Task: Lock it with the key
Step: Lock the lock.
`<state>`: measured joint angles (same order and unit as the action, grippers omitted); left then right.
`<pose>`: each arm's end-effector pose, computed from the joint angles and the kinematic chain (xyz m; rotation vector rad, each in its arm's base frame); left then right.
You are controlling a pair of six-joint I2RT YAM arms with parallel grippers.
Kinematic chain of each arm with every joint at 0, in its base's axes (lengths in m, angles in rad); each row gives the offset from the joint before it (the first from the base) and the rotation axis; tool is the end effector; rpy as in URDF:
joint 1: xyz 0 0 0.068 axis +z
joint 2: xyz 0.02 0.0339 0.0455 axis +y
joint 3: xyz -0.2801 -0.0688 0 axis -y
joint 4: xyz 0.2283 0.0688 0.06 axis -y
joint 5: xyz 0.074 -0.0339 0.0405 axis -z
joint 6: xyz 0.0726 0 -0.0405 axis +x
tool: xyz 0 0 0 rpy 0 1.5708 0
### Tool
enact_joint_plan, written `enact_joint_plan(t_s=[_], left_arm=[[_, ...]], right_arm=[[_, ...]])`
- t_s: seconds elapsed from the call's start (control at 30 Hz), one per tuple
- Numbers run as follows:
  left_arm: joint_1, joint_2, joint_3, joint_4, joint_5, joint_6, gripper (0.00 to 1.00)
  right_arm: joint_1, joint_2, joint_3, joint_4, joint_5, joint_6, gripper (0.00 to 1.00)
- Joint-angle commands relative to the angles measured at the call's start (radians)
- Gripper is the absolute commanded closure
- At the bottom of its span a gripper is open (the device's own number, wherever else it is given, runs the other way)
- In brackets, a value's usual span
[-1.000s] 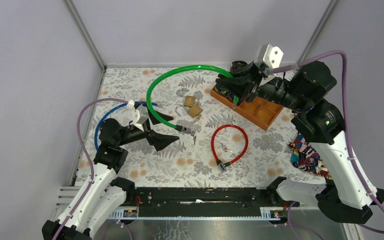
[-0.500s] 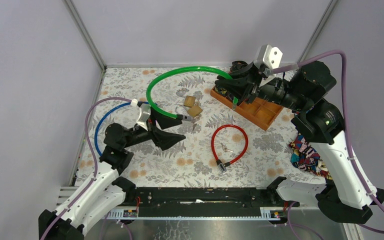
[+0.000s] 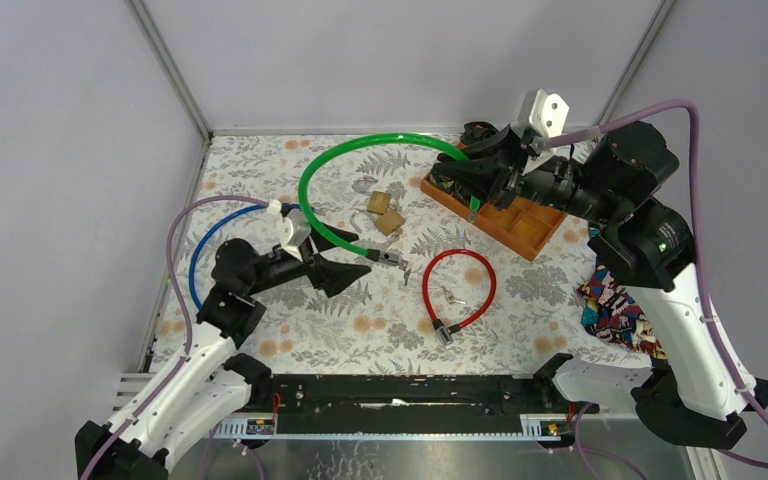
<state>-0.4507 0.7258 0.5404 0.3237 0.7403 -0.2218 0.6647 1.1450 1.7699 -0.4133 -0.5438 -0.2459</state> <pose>0.1338 -0.1191 0.3339 0.7952 1.3455 -1.0640 0.1244 0.1452 0.5794 -1.0118 1.0074 0.7153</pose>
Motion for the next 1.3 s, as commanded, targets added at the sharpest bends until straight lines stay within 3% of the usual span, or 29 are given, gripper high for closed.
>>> enact_joint_plan(t_s=[0.0, 0.2, 0.47, 0.53, 0.63, 0.73, 0.8, 0.87, 0.97, 1.1, 1.27], left_arm=[[0.001, 0.007, 0.03, 0.149, 0.11, -0.042, 0.19], [-0.025, 0.01, 0.034, 0.184, 0.127, -0.108, 0.16], [-0.026, 0.037, 0.053, 0.275, -0.014, -0.233, 0.18], [-0.028, 0.038, 0.049, 0.303, -0.015, -0.276, 0.32], [-0.038, 0.03, 0.043, 0.31, -0.009, -0.313, 0.71], [-0.051, 0.03, 0.054, 0.328, -0.027, -0.375, 0.98], [-0.063, 0.033, 0.072, 0.38, -0.064, -0.467, 1.0], [-0.074, 0.04, 0.096, 0.417, -0.113, -0.57, 1.0], [-0.075, 0.043, 0.142, 0.447, -0.217, -0.698, 1.0], [-0.068, 0.036, 0.176, 0.481, -0.271, -0.765, 1.0], [-0.056, 0.019, 0.16, 0.512, -0.292, -0.802, 1.0]], right_arm=[[-0.003, -0.021, 0.033, 0.092, -0.028, 0.025, 1.0], [-0.004, -0.019, 0.026, 0.104, -0.043, 0.043, 1.0], [-0.003, -0.017, 0.014, 0.121, -0.069, 0.069, 1.0], [-0.003, -0.022, 0.006, 0.14, -0.074, 0.083, 1.0], [-0.003, -0.024, -0.001, 0.175, -0.073, 0.11, 1.0], [-0.003, -0.023, -0.032, 0.264, -0.057, 0.215, 1.0], [-0.001, -0.026, -0.102, 0.449, -0.07, 0.398, 1.0], [0.009, -0.039, -0.236, 0.745, -0.019, 0.595, 1.0], [0.143, -0.041, -0.379, 1.042, 0.164, 0.616, 1.0], [0.343, 0.025, -0.317, 1.09, 0.254, 0.421, 1.0], [0.383, 0.106, -0.237, 1.058, 0.266, 0.371, 1.0]])
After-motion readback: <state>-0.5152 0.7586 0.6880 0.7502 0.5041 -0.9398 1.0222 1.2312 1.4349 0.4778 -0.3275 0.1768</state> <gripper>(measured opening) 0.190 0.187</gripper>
